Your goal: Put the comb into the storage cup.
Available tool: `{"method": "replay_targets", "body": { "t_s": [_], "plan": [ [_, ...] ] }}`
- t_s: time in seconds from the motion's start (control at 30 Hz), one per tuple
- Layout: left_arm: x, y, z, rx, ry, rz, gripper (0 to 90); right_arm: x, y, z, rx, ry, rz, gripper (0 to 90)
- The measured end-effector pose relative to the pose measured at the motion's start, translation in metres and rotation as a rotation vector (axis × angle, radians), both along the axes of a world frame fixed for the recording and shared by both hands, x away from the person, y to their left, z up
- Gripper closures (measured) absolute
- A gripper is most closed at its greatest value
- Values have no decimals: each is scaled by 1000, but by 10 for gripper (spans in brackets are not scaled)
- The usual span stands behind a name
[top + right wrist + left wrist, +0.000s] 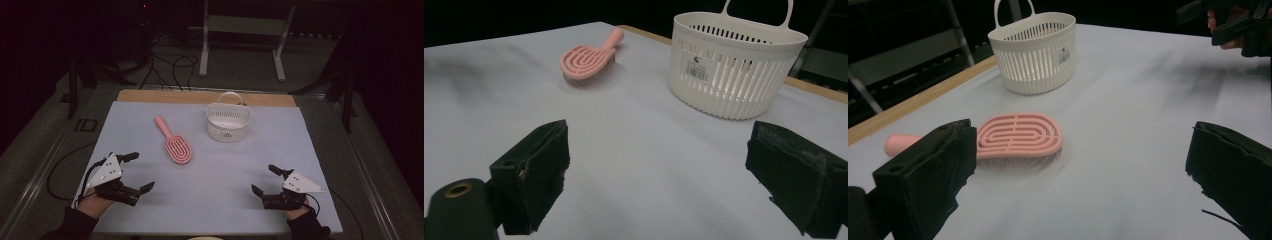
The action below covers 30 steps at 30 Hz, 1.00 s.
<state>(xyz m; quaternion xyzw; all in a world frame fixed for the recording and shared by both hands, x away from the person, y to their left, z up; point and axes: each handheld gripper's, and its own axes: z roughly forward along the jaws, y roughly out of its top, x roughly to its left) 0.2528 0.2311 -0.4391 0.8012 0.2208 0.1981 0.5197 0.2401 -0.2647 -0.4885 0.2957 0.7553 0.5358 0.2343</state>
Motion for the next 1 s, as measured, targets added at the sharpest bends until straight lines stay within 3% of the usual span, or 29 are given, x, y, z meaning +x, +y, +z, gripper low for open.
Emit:
{"method": "replay_targets", "body": {
  "t_s": [0.37, 0.53, 0.8, 1.0],
  "plan": [
    [19, 0, 17, 7, -3, 12, 2, -1, 0, 1, 6, 1, 3, 102],
    [29, -2, 23, 49, 4, 8, 2, -1, 0, 1, 12, 1, 4, 102],
    [46, -9, 28, 69, 34, 17, 2, -1, 1, 1, 16, 3, 4, 102],
    [60, -13, 31, 76, 63, -5, 3, -1, 1, 1, 22, 7, 6, 102]
  ]
}}
